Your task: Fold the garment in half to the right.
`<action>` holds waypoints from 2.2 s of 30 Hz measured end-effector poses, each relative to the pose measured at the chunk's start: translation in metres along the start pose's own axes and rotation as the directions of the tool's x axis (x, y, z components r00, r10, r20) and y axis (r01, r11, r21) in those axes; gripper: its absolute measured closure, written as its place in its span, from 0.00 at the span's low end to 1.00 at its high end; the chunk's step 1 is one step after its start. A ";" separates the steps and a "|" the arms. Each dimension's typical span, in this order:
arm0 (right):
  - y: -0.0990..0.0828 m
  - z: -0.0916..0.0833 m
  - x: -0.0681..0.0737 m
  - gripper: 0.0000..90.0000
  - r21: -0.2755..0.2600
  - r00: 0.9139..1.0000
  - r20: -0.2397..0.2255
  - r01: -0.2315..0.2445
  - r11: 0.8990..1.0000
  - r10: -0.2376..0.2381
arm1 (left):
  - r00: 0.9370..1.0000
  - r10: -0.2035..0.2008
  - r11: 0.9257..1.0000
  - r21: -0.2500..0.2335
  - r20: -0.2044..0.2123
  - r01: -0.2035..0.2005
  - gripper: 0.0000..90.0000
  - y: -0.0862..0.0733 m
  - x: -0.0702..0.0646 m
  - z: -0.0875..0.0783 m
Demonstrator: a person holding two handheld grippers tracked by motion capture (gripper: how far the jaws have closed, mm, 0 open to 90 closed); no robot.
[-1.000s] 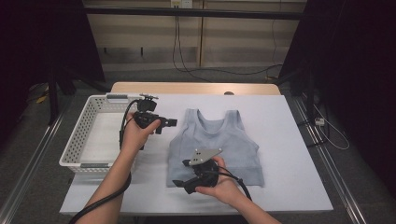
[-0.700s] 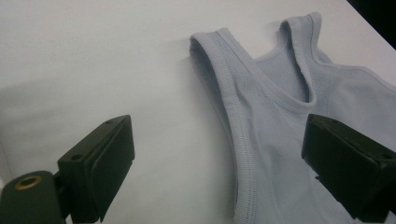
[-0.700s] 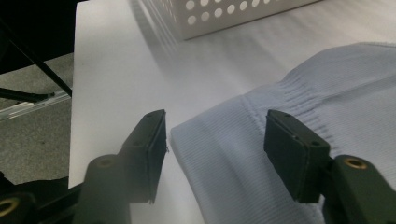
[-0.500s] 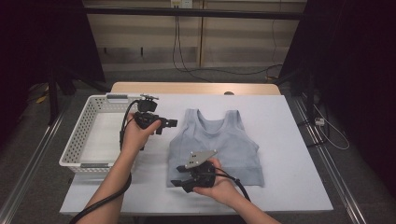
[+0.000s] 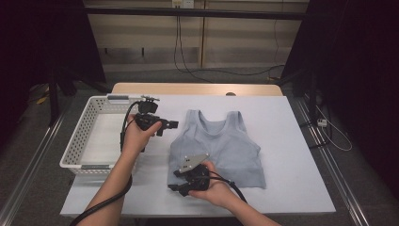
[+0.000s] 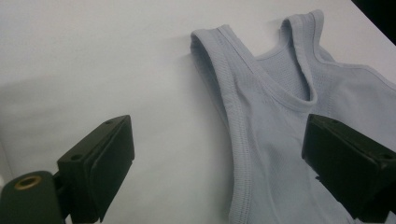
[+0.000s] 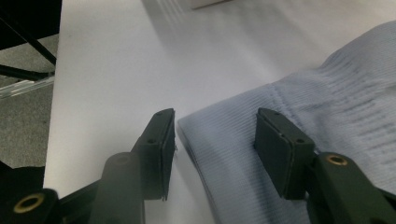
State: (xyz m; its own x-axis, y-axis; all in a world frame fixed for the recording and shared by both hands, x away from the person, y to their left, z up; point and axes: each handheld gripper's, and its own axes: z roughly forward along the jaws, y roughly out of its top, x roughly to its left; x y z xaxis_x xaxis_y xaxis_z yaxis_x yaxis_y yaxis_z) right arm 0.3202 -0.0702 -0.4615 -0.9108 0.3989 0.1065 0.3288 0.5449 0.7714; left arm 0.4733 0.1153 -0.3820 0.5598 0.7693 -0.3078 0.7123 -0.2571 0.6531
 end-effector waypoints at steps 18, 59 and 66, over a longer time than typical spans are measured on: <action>0.003 0.003 0.003 0.94 0.014 0.990 0.139 0.016 1.000 -0.017 | 1.000 -0.013 1.000 0.011 0.019 0.013 0.11 0.003 0.002 0.020; -0.006 -0.035 0.014 0.95 -0.078 0.998 0.047 -0.046 0.996 0.050 | 0.995 0.090 0.996 0.012 -0.040 -0.089 0.54 0.025 0.013 0.122; -0.006 -0.039 0.013 0.95 -0.086 0.997 0.051 -0.048 0.995 0.052 | 0.987 0.156 0.987 -0.020 -0.043 -0.157 0.62 0.020 0.011 0.127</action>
State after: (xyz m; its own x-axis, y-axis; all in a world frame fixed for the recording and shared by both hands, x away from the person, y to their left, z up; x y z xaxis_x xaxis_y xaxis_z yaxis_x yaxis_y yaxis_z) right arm 0.2968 -0.0973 -0.4399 -0.8787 0.4634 0.1146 0.3489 0.4596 0.8167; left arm 0.5473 0.0442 -0.4595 0.6455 0.7441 -0.1723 0.6071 -0.3630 0.7068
